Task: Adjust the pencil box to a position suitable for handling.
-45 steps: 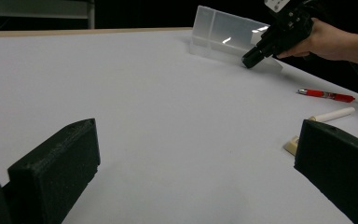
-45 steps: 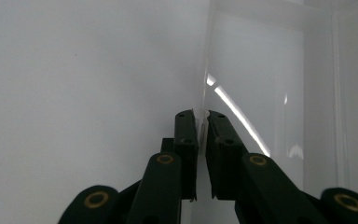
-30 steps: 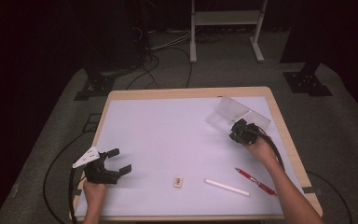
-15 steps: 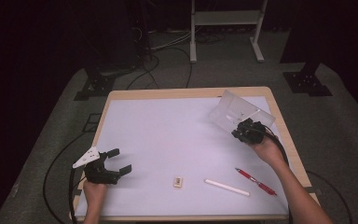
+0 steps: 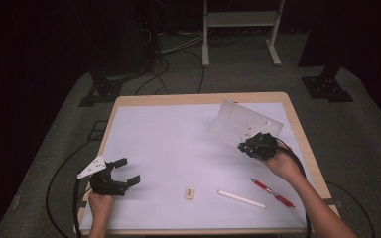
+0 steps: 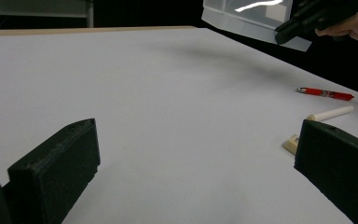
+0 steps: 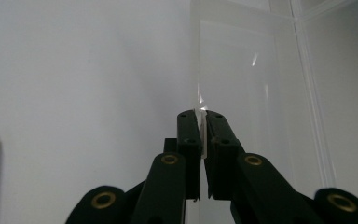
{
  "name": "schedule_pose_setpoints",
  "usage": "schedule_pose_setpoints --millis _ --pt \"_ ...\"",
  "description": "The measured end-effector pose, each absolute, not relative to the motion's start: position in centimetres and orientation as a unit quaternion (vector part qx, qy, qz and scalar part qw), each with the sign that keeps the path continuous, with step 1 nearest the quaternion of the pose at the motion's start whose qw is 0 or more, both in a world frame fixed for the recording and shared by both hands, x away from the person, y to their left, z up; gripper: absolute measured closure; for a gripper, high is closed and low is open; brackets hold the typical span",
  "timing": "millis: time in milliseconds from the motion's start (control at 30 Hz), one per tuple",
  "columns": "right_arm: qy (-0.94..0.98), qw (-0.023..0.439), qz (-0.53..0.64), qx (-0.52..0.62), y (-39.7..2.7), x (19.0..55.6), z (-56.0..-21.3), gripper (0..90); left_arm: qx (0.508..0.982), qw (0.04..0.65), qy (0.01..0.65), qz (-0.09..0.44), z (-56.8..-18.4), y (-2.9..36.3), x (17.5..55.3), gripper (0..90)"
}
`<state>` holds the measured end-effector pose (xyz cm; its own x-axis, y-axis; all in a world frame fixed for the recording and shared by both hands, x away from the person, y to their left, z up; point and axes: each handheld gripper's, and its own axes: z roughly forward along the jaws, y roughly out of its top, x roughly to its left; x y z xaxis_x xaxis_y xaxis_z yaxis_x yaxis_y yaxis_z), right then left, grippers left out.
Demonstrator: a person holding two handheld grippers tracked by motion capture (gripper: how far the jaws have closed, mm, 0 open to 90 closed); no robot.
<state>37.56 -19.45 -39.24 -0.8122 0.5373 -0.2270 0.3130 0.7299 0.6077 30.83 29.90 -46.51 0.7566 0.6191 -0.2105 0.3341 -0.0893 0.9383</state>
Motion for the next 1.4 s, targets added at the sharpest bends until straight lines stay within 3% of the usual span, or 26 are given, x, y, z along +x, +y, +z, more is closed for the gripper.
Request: schedule_pose_setpoints --millis 1400 --pt "0.946 0.113 0.286 0.104 -11.8 34.7 -42.7 84.5 0.727 0.591 0.331 0.117 -46.5 29.9 30.9 0.0"
